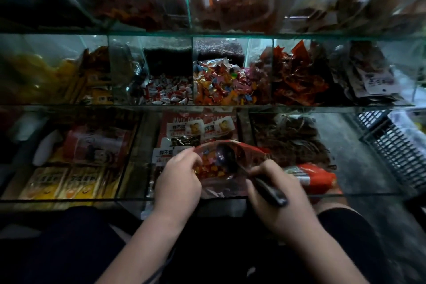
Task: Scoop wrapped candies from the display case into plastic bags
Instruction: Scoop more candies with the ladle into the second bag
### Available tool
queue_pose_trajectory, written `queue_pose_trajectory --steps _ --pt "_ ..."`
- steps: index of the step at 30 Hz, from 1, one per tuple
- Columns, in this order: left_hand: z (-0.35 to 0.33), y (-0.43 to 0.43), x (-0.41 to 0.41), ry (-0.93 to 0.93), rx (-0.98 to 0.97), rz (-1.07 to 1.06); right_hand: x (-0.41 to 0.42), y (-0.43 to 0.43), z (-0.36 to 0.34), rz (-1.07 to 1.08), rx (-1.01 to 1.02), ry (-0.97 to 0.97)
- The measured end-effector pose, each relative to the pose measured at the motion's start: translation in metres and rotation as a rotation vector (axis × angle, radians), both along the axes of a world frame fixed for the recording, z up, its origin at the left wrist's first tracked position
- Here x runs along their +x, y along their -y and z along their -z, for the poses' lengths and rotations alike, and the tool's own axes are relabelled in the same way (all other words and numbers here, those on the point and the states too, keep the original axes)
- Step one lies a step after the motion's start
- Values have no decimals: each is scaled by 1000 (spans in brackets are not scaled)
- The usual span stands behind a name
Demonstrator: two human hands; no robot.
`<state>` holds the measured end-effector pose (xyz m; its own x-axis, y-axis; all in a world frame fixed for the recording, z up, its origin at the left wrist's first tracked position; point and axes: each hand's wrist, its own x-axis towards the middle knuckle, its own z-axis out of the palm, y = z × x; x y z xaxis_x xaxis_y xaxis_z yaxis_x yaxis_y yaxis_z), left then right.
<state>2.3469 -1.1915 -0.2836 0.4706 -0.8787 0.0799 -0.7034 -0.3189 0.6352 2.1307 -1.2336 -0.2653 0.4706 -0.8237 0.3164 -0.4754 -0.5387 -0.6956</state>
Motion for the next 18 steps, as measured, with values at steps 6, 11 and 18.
queue_pose_trajectory --steps 6,11,18 --pt "13 13 -1 -22 147 7 45 46 72 167 151 -81" --pt "21 14 -1 -166 131 10 51 59 81 233 396 123" --pt "21 13 6 -273 89 6 50 54 77 452 594 485"
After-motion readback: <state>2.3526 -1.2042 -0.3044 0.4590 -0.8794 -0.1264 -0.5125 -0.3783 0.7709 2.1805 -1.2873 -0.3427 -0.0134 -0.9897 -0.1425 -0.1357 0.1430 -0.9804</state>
